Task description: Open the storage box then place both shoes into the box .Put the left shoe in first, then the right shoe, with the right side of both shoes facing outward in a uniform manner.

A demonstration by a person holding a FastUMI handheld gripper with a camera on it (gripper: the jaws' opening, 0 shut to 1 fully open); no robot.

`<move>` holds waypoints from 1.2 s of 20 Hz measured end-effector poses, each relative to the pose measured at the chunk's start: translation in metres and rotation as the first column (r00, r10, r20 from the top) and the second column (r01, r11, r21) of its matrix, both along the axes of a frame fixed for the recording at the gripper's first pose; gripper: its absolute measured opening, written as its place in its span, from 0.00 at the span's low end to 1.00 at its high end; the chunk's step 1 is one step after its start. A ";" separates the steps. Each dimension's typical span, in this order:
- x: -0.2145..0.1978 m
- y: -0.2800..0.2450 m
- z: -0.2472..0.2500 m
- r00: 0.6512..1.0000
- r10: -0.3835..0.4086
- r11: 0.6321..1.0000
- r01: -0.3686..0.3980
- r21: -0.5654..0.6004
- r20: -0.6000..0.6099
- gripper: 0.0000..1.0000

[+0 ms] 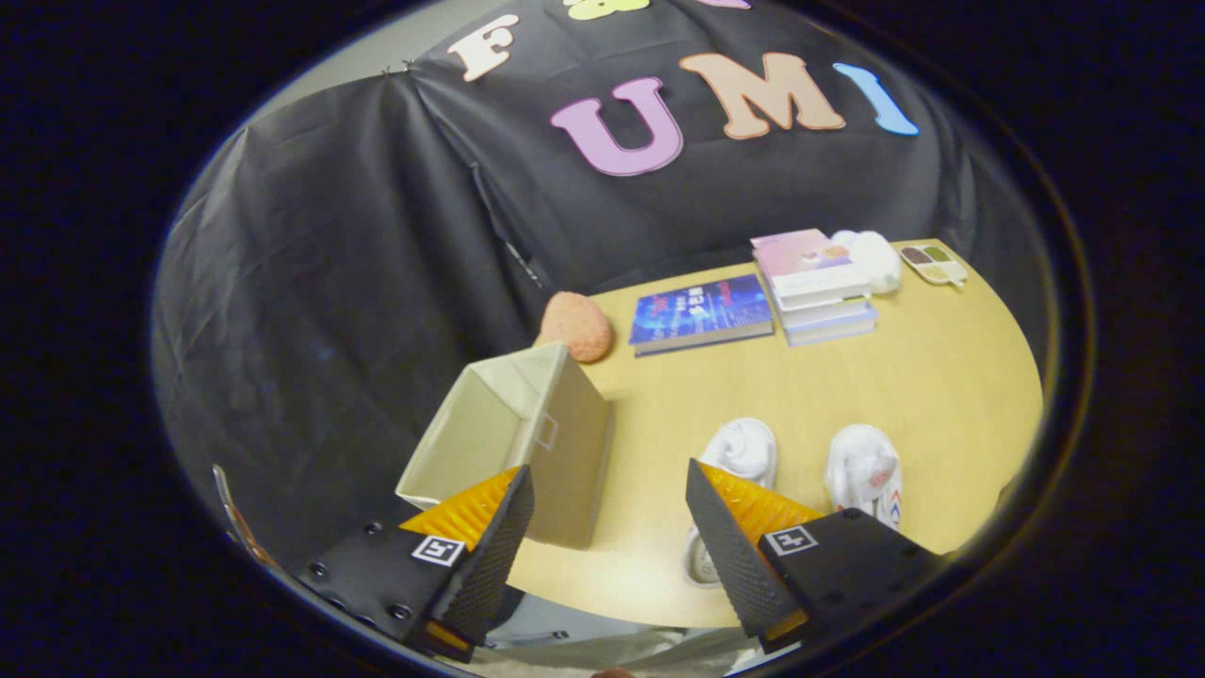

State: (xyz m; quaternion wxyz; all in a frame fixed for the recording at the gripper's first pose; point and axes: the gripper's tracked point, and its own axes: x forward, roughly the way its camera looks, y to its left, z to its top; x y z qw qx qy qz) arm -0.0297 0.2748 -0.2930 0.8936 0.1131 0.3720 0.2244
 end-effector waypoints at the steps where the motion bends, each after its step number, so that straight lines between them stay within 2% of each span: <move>1: -0.005 -0.010 -0.012 1.000 -0.007 1.000 0.007 -0.023 -0.019 0.99; 8: -0.018 -0.057 -0.081 0.993 -0.031 0.984 0.009 -0.181 -0.117 1.00; 13: -0.016 -0.061 -0.113 0.987 -0.028 0.969 -0.011 -0.247 -0.156 1.00; 19: 0.006 -0.077 -0.144 0.990 -0.043 0.928 -0.009 -0.373 -0.133 0.97; 24: 0.034 -0.074 -0.164 0.985 -0.067 0.922 0.001 -0.386 -0.158 0.93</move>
